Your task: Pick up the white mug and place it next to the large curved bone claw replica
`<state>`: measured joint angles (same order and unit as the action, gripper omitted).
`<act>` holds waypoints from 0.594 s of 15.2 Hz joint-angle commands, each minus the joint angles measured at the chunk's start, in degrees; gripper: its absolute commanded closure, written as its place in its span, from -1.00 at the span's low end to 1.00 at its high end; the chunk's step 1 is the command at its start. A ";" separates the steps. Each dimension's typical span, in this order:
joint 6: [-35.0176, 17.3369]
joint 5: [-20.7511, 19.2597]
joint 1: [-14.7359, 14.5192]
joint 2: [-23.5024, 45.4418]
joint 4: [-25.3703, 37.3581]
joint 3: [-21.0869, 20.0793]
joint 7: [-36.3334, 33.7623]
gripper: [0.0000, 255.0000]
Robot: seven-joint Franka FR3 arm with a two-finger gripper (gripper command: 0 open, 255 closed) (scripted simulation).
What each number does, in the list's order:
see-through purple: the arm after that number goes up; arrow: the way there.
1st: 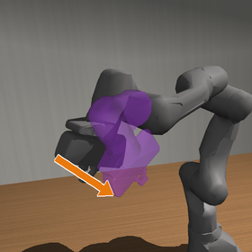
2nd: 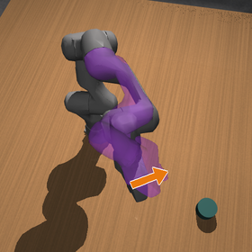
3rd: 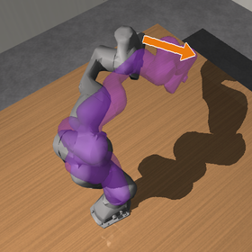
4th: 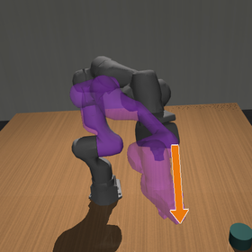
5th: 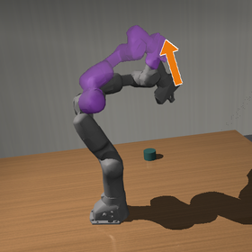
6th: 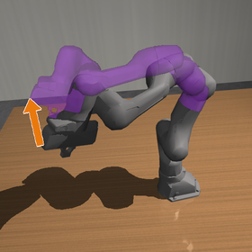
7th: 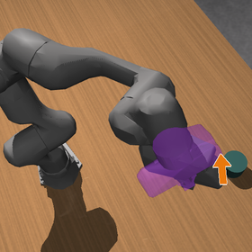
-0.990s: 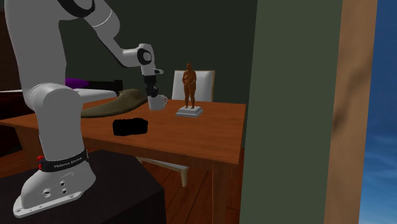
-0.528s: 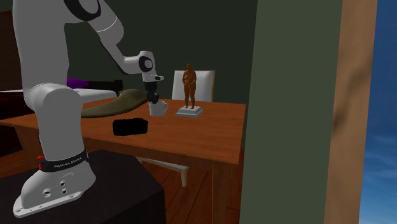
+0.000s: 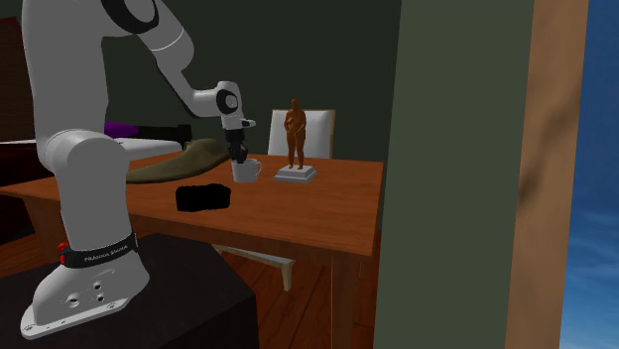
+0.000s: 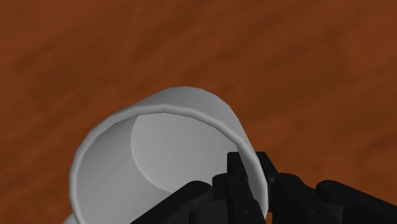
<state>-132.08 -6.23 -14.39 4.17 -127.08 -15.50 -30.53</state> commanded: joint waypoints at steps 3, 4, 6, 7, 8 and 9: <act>-0.01 0.00 0.00 0.00 0.00 0.00 0.00 -1.00; -0.01 0.00 0.00 -0.01 0.00 0.00 0.00 -1.00; -0.01 0.00 0.00 0.00 0.00 0.00 0.00 -1.00; 1.81 0.58 0.00 -1.19 0.69 -0.10 0.39 -1.00; 3.63 1.10 -0.01 -2.31 1.46 -0.18 0.75 -1.00; 5.47 1.58 -0.02 -3.36 2.30 -0.24 1.08 -1.00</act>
<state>-128.38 -5.11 -14.42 1.77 -125.56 -15.69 -29.78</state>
